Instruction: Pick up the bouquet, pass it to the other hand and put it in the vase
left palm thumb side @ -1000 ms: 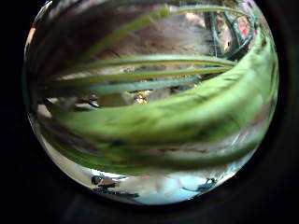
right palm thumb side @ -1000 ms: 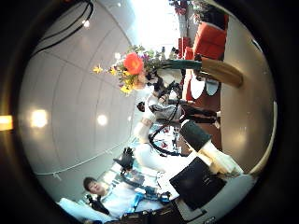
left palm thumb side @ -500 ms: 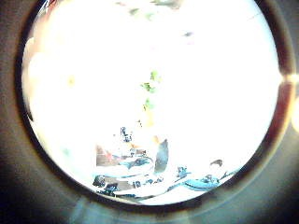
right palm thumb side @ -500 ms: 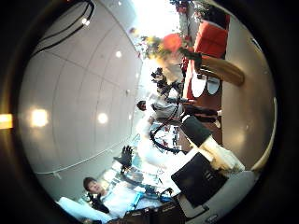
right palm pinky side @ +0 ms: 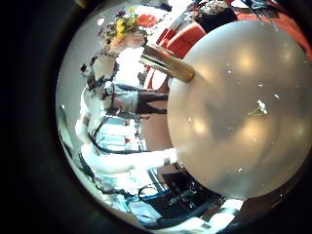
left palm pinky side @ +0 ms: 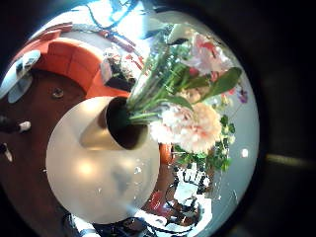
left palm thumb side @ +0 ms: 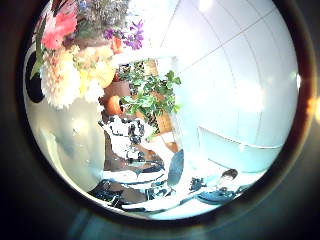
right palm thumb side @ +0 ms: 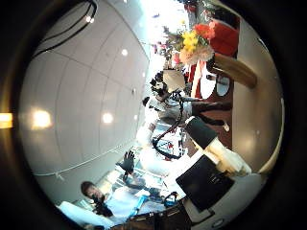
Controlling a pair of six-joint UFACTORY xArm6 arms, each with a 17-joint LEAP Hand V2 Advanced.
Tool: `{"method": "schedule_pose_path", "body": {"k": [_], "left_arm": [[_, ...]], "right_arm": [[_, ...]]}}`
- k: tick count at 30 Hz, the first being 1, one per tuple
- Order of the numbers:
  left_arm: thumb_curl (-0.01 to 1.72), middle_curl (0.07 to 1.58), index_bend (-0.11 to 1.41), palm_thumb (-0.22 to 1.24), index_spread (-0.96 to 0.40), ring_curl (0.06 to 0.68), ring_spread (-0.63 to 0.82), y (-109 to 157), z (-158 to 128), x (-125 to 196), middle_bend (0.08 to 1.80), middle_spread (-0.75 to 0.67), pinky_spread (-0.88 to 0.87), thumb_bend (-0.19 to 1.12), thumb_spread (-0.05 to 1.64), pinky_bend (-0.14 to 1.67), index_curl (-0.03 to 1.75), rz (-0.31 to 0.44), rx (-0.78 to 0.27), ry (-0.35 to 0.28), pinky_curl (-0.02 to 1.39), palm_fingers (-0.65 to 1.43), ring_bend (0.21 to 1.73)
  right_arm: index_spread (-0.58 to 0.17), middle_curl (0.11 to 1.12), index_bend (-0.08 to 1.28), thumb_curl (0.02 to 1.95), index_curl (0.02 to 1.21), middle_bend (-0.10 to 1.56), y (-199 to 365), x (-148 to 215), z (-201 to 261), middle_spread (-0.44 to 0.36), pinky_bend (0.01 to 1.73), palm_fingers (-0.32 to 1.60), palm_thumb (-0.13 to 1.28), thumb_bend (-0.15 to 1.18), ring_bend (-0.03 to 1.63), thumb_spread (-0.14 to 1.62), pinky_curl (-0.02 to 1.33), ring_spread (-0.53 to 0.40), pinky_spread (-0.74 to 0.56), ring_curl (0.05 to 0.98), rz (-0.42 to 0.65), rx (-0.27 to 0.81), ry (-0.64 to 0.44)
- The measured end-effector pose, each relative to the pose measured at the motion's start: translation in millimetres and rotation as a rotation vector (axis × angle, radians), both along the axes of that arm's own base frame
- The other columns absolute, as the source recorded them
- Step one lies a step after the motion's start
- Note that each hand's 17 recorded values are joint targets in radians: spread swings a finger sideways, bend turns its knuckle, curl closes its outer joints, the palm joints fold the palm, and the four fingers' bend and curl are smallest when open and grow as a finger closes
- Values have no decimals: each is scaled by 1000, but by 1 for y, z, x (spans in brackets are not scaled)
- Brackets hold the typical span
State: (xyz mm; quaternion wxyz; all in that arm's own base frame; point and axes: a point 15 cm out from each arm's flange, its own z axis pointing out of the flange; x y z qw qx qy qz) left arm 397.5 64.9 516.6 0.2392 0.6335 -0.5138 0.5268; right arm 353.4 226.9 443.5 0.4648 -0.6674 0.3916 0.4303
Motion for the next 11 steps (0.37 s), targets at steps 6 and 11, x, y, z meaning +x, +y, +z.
{"method": "schedule_pose_path", "body": {"k": [6,11], "left_arm": [[337,209,168,154,249,163,710,-21,-1,-32,165,618,596,-31,883,182,325,30,47,32,273,-85,433],[335,204,169,165,248,168,709,-35,-5,-54,166,614,589,-31,892,186,319,29,81,46,269,-74,425]], "right_arm": [[-240,303,179,565,340,184,17,-11,-2,97,511,164,798,-22,398,974,269,179,426,244,48,1,11],[-234,304,180,568,343,186,26,-17,-3,100,495,163,809,-21,385,973,266,183,422,243,74,1,12]]}}
